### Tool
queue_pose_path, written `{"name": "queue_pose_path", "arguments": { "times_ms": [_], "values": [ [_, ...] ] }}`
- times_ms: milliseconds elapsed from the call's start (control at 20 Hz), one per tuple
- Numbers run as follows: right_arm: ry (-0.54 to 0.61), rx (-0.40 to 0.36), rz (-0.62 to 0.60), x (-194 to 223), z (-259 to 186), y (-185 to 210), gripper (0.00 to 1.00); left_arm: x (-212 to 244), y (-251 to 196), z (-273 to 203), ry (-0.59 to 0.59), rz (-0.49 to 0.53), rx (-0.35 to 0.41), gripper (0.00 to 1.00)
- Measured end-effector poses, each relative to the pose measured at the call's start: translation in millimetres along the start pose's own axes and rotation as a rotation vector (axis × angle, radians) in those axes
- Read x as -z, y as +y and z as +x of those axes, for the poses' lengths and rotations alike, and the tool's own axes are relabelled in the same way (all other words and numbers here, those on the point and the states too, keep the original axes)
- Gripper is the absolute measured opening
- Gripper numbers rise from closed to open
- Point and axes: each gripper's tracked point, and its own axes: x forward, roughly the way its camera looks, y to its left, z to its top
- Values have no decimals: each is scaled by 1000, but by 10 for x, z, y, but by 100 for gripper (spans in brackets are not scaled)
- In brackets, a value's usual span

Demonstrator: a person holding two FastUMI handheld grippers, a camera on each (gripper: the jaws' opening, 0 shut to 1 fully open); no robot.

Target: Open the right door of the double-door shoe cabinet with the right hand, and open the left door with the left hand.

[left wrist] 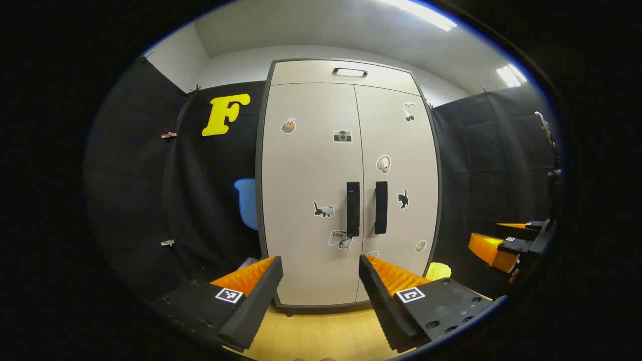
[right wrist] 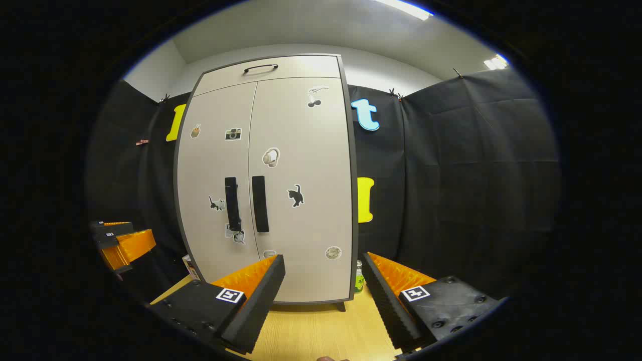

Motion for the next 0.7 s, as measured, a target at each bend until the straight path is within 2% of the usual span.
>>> {"name": "queue_pose_path", "arguments": {
  "times_ms": [700],
  "values": [
    [30, -15, -1, 62, 30, 131, 98, 134, 101, 5, 30, -17, -13, 95]
  ]
}}
